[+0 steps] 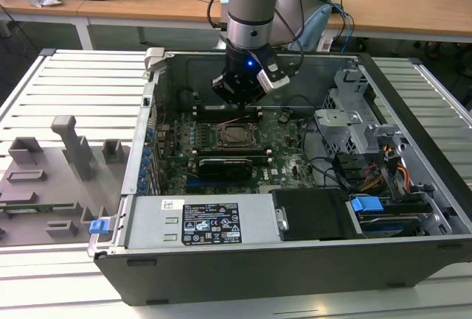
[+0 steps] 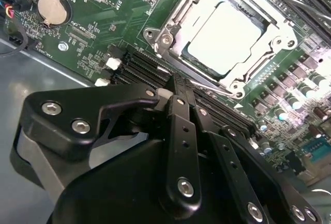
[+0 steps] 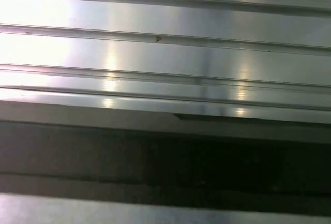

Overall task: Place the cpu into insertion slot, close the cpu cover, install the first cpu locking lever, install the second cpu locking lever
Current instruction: 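Install the first cpu locking lever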

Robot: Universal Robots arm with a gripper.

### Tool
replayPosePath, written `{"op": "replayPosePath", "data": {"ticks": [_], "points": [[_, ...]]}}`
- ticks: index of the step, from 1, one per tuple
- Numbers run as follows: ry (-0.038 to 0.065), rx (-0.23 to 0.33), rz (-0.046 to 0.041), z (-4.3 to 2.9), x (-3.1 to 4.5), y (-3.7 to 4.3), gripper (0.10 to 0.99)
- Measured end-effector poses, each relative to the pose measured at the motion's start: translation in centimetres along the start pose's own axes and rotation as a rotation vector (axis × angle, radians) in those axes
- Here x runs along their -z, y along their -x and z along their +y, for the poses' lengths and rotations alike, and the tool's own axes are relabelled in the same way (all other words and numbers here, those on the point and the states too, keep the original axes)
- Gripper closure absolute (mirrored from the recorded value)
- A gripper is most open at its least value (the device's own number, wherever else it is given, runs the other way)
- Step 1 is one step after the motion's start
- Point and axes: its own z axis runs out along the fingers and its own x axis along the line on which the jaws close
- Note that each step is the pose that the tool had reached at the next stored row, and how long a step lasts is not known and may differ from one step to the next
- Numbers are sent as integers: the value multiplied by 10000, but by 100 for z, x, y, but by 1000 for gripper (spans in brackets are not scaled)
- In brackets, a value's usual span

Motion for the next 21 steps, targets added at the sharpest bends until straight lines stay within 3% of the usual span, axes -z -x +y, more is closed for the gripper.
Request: {"op": "replayPosePath", "data": {"ticks": [8, 18, 21], "points": [[-20, 2, 2, -1, -103, 31, 980], [-48, 0, 2, -1, -137, 30, 980], [-229, 0, 15, 0, -143, 31, 980]]}}
